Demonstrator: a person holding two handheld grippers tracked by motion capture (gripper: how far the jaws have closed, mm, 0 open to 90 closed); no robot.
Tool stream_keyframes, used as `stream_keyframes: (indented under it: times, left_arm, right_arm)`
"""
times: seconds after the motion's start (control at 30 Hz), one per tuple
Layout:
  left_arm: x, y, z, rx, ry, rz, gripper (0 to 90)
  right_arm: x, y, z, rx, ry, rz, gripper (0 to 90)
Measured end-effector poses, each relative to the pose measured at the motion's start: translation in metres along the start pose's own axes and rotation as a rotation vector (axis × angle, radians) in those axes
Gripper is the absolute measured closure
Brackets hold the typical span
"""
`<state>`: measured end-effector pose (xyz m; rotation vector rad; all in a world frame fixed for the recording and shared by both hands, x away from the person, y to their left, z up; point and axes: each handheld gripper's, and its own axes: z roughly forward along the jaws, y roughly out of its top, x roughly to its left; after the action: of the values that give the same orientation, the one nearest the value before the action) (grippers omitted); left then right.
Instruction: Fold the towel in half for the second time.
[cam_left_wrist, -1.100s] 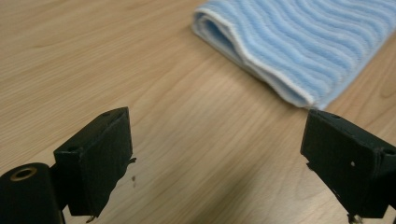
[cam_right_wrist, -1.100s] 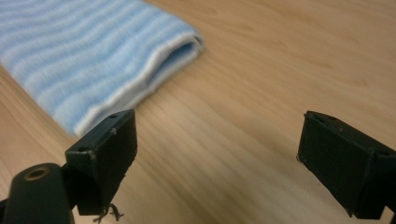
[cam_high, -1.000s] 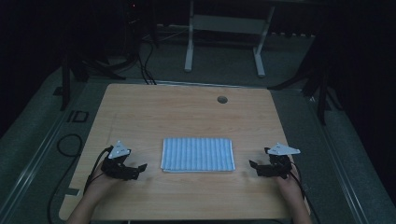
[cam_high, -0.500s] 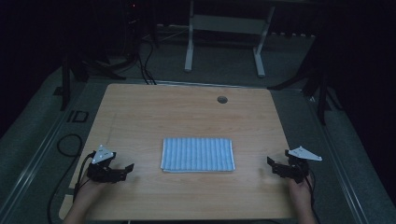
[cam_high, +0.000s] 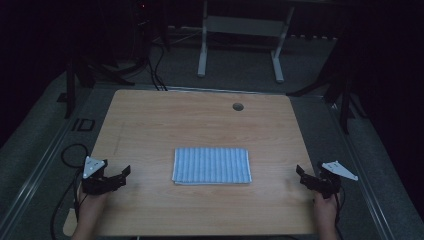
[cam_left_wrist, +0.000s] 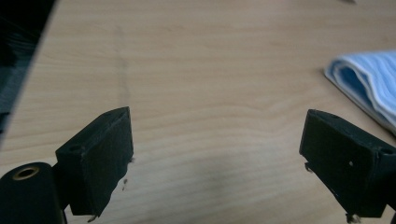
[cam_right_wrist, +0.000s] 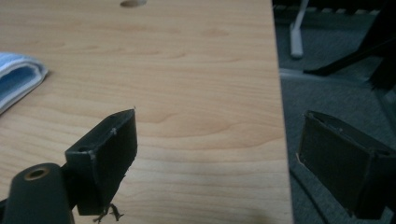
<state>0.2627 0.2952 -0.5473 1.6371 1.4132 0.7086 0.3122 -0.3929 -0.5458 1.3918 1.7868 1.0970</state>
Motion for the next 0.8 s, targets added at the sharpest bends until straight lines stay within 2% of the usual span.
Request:
stream_keyframes:
  times: [0.03,0.2,0.33,0.5,0.67,0.8]
  left_arm:
    - [0.0009,-0.0002,-0.0005,-0.005,0.007,-0.006,10.3]
    - [0.0012,-0.0012,-0.0014,-0.019,0.036,-0.004,10.3]
    - [0.0013,-0.0026,-0.0040,-0.058,0.093,-0.008,10.1]
    - [0.0028,-0.0020,-0.0075,-0.095,0.110,-0.015,9.9]
    - [0.0031,-0.0028,-0.0089,-0.103,0.145,-0.016,9.9]
    - [0.0025,-0.0033,-0.0095,-0.108,0.158,-0.016,9.9]
  right_arm:
    - [0.0000,-0.0015,-0.0009,-0.016,-0.010,-0.005,11.6]
    - [-0.0004,-0.0033,-0.0015,-0.027,-0.014,-0.004,11.6]
    - [0.0012,-0.0042,-0.0015,-0.031,-0.022,-0.019,11.6]
    - [0.0018,-0.0043,-0.0013,-0.034,-0.020,-0.023,11.5]
    - [0.0006,-0.0045,-0.0008,-0.034,-0.021,-0.013,11.5]
    - [-0.0004,-0.0049,0.0010,-0.009,-0.059,-0.006,11.5]
